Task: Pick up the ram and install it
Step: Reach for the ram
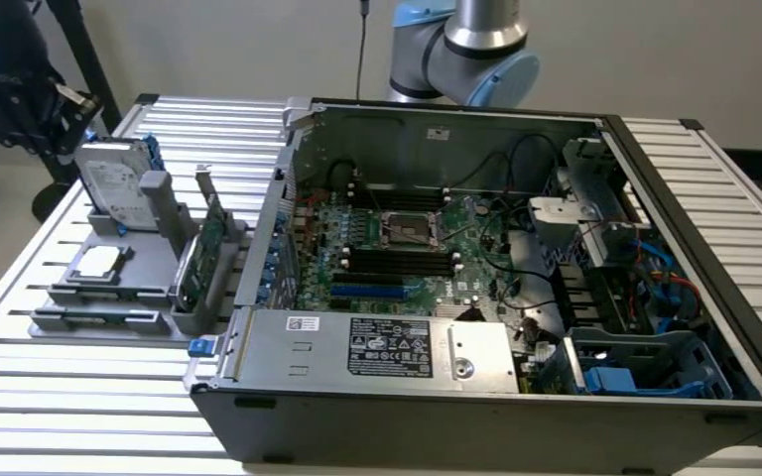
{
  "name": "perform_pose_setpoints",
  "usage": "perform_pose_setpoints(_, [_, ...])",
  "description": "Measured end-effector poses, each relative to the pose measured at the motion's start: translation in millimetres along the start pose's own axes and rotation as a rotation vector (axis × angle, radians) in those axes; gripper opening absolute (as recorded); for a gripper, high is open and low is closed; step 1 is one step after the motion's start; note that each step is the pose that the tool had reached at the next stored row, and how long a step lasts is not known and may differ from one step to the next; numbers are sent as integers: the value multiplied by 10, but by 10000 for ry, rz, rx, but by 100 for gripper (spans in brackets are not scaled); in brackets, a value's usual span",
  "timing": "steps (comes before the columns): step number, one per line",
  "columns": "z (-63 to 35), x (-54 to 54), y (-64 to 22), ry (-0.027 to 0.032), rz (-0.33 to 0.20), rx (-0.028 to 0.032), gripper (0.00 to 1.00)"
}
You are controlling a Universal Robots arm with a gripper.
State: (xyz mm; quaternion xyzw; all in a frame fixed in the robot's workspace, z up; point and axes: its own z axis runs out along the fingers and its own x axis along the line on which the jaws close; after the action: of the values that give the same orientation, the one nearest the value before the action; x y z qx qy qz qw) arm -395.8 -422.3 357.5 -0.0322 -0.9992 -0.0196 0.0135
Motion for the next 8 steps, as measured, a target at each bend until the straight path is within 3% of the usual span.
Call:
perform_pose_setpoints(4, [2, -6, -94, 19, -34, 2, 11])
perform_pose_setpoints(8, [12, -12, -182, 79, -69, 7, 11])
